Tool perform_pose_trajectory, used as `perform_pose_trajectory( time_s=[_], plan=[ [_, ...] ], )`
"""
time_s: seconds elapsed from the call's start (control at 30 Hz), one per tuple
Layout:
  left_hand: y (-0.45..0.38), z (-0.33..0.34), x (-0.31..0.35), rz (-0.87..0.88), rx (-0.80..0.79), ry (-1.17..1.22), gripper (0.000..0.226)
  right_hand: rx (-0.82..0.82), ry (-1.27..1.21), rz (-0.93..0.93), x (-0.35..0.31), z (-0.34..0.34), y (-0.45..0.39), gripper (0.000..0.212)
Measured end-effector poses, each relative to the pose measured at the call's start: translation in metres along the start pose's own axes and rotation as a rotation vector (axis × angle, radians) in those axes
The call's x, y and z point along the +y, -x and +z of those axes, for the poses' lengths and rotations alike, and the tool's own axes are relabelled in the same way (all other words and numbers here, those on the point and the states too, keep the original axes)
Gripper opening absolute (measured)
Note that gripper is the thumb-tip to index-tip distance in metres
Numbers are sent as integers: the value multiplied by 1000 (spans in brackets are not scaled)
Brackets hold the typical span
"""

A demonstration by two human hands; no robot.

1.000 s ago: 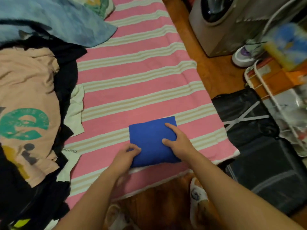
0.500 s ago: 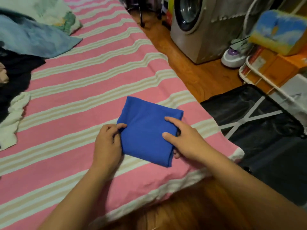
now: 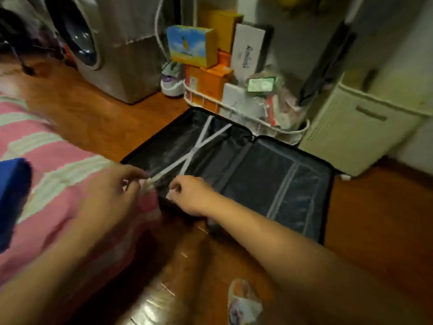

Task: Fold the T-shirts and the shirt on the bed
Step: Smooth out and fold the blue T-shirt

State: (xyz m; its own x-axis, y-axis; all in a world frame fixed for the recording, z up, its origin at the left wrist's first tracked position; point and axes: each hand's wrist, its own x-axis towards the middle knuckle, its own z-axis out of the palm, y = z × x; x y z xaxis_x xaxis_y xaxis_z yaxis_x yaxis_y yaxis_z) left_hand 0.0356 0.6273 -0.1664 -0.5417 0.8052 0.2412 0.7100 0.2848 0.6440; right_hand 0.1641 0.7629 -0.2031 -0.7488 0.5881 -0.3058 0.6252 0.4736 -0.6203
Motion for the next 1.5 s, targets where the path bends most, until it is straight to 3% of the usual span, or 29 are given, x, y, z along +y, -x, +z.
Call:
perform_pose_trajectory(
  time_s=[0.13,0.23,0.3,0.43,0.57,0.73,0.9,1.03,1.2,1.5],
  plan=[
    [3,133,52,-48,-424,66,24,87,-38,332,162,-57,60,19],
    [32,219,54,1,-694,-88,17,-35,-92,554,265,-64,114,17],
    [54,257,50,-28,-800,-139,20,-114,-101,702,309,-66,141,17],
    [77,299,38,-106,-976,-270,28,-25,-226,738,343,-54,154,39],
    [63,316,5,-221,-966,-309,30,-75,-169,781,387,-5,117,32],
    [17,310,-40,-267,-957,-361,37,-4,-189,626,390,20,18,26],
    [-85,342,-76,-145,-791,-358,40,73,-38,475,379,-4,-96,16],
    [-196,423,-84,-110,-732,-305,52,267,103,391,412,-50,-212,30],
    [-263,504,-72,-80,-905,-346,62,330,278,413,457,-100,-310,23],
    [-300,523,-76,-167,-1169,-386,48,512,413,456,501,-152,-418,27]
  ],
)
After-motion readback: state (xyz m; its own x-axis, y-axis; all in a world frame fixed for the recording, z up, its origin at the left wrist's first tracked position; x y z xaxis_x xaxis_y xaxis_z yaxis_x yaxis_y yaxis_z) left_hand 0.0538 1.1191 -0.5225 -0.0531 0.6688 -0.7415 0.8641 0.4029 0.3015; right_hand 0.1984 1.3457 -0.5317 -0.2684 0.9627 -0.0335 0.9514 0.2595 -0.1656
